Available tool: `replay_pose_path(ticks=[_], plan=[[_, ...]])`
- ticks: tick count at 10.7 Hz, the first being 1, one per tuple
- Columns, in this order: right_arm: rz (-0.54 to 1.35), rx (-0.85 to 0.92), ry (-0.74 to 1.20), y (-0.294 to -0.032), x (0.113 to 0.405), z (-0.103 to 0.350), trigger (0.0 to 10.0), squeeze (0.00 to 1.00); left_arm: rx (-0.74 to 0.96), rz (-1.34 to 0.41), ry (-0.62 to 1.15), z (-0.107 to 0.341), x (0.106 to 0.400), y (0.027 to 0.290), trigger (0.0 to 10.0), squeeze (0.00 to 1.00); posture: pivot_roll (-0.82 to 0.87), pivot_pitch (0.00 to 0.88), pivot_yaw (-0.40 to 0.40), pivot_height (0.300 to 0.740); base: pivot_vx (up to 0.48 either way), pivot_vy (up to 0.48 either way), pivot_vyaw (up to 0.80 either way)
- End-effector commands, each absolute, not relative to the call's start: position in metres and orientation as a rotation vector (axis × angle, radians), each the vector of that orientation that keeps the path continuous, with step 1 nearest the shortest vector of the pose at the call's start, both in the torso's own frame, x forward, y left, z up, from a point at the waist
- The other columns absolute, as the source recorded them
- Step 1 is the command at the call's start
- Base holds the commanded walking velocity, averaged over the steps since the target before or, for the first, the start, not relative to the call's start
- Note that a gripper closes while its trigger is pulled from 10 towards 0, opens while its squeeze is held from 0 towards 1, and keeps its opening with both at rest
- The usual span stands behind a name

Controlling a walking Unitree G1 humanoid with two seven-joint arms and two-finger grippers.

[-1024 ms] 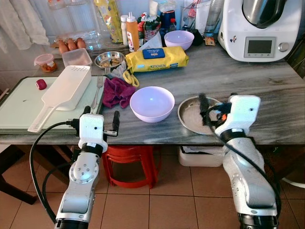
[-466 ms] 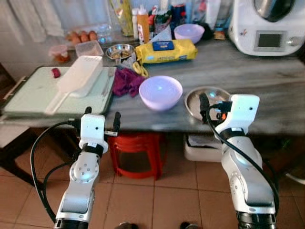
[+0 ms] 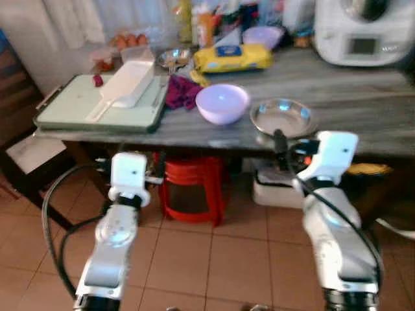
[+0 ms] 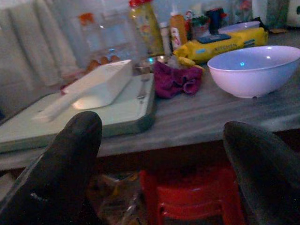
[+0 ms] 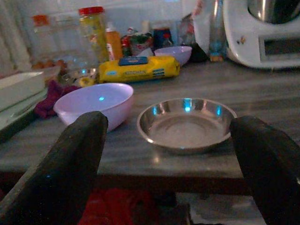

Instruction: Setting the table

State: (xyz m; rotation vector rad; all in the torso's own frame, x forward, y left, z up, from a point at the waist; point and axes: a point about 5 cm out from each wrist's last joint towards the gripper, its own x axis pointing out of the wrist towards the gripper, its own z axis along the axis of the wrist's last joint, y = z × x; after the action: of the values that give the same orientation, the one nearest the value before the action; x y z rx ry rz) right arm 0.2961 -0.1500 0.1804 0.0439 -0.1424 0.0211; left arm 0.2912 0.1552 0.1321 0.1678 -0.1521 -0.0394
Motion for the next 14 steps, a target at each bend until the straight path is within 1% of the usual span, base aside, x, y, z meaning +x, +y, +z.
replay_pose_path(ticks=[1,2,3,4,5,6,9,14], plan=[[0.032,0.028,-0.132,-0.148,0.300,0.179,10.0,0.00,0.170,-0.041,-0.143,0.131,0.291,0.155,10.0,0.00,-0.15,0.082,0.093,0.740,-0.289,0.000,0.00],[0.015,0.035,-0.128,-0.150,0.300,0.178,10.0,0.00,0.170,-0.044,-0.143,0.131,0.291,0.154,10.0,0.00,-0.15,0.084,0.093,0.740,-0.289,0.000,0.00],[-0.020,-0.012,-0.158,-0.153,0.301,0.180,10.0,0.00,0.169,-0.045,-0.139,0.130,0.291,0.155,10.0,0.00,-0.15,0.086,0.094,0.740,-0.289,0.000,0.00],[-0.004,0.017,-0.130,-0.152,0.301,0.178,10.0,0.00,0.171,-0.055,-0.143,0.130,0.290,0.154,10.0,0.00,-0.15,0.086,0.093,0.740,-0.255,0.000,0.00],[0.024,0.030,-0.102,-0.150,0.300,0.175,10.0,0.00,0.172,-0.083,-0.166,0.132,0.289,0.151,10.0,0.00,-0.15,0.086,0.094,0.740,0.000,0.000,0.00],[0.024,0.019,-0.105,-0.149,0.300,0.172,10.0,0.00,0.123,-0.143,-0.189,0.136,0.288,0.147,10.0,0.00,-0.15,0.082,0.096,0.740,0.000,0.000,0.00],[0.047,0.025,-0.119,-0.147,0.300,0.173,10.0,0.00,0.128,-0.201,-0.193,0.137,0.288,0.140,10.0,0.00,-0.14,0.078,0.098,0.740,0.000,0.000,0.00],[0.042,0.042,-0.099,-0.148,0.299,0.169,10.0,0.00,0.121,-0.218,-0.190,0.136,0.286,0.140,10.0,0.00,-0.14,0.084,0.101,0.740,0.000,-0.309,0.00]])
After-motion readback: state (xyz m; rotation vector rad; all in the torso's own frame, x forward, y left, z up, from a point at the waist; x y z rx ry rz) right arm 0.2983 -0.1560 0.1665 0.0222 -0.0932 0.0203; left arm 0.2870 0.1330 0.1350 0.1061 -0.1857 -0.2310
